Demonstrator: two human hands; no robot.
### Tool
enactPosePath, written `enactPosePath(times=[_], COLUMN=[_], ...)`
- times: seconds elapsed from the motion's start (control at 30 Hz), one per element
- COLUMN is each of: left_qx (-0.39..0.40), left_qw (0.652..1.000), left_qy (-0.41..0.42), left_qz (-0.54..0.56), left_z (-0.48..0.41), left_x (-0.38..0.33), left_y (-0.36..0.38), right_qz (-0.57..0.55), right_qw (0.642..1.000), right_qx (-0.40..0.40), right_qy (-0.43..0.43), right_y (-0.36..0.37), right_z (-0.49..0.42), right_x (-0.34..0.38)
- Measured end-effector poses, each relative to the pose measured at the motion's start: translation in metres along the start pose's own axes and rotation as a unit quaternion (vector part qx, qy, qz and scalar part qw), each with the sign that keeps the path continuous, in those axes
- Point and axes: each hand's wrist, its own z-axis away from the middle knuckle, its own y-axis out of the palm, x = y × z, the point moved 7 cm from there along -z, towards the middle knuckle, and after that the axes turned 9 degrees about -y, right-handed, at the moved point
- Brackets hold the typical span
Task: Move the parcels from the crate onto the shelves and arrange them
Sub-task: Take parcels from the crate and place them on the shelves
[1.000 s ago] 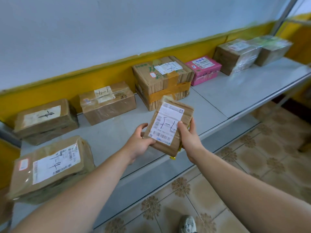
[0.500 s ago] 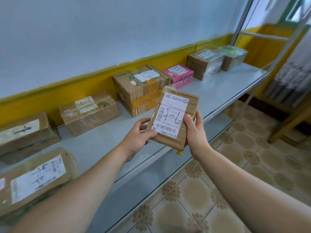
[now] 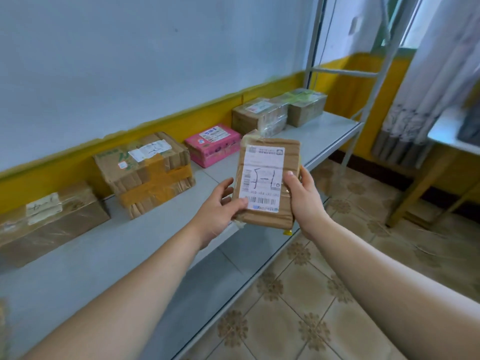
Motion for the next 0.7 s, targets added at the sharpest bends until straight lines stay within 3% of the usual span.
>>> enactPosePath(times=[0.27,0.7], left_qx=[0.03,0.073], left_qw=[0.998,0.997], left_qy=[0.0,-0.008], left_qz=[-0.052,-0.034], left_z=[-0.057,-0.252], left_x=[-0.038,-0.071], left_y=[0.091,0.152], right_qz=[0.006,0.023], right_qw=[0.998,0.993], right_qx=[-0.067,-0.112], right_qy=[-0.01,0.032], right_y=[-0.107,-0.161], right_z=[-0.056,-0.217], right_x=[0.0,-0.037])
